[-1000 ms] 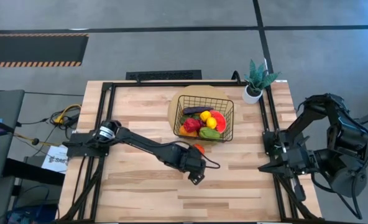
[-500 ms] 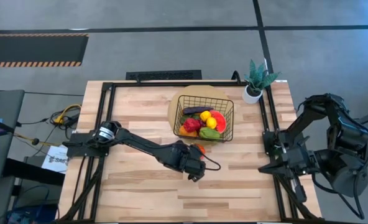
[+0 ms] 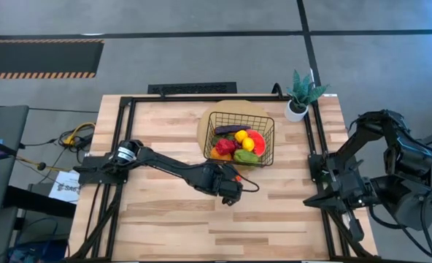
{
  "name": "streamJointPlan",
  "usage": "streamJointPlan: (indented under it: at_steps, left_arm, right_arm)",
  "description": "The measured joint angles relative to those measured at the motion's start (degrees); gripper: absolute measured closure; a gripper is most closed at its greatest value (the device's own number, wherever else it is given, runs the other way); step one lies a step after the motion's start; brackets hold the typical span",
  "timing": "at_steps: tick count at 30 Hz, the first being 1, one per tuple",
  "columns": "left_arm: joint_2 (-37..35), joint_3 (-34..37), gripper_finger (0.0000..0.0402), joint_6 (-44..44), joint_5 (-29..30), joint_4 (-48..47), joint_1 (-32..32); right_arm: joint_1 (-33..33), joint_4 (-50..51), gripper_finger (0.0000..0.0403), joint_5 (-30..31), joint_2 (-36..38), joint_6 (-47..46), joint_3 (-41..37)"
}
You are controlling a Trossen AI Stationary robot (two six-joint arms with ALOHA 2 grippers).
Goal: Build produce basket
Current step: Put the orange pumpkin into the wire basket
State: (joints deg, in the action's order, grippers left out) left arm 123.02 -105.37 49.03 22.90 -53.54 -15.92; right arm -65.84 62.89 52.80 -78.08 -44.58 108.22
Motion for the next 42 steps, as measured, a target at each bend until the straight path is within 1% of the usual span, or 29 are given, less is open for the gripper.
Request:
streamJointPlan:
  at_steps: [3, 5, 7, 12, 19, 25, 30, 36, 42]
  left_arm:
    - [0.7, 0.5, 0.0127, 1.8, 0.8, -0.4, 0.0]
    - [1.7, 0.8, 0.0136, 2.1, -0.1, -1.7, 0.0]
    - [3.4, 0.6, 0.0143, 2.0, -1.3, 1.0, -0.2]
    - [7.1, 0.3, 0.015, 4.7, -3.4, 2.3, -1.0]
    - [7.1, 0.2, 0.015, 6.6, -1.2, 4.2, -1.4]
    - [7.0, -3.8, 0.015, 5.7, 1.8, 3.3, -1.8]
    - [6.8, -6.6, 0.015, 5.2, 5.3, 0.3, -2.0]
    - [7.3, -6.4, 0.015, 3.3, 3.9, -1.1, 0.0]
    - [7.4, -6.0, 0.015, 1.2, 3.1, 1.1, 1.7]
  right_arm:
    - [0.0, -1.3, 0.0395, 0.1, 0.0, 0.0, 0.0]
    - [0.0, -1.9, 0.0395, 0.1, 0.0, 0.0, 0.0]
    - [0.0, -2.1, 0.0395, 0.1, 0.0, 0.0, 0.0]
    - [0.0, -2.3, 0.0395, 0.0, 0.0, 0.0, 0.0]
    - [0.0, -2.1, 0.0395, -1.0, 0.0, 0.0, 0.0]
    - [0.0, -2.1, 0.0395, -2.2, 0.0, 0.0, 0.0]
    - [0.0, -2.1, 0.0395, -3.0, 0.0, 0.0, 0.0]
    - [0.0, -2.1, 0.0395, -3.3, 0.0, 0.0, 0.0]
    - [0.0, -2.4, 0.0395, -3.3, 0.0, 0.0, 0.0]
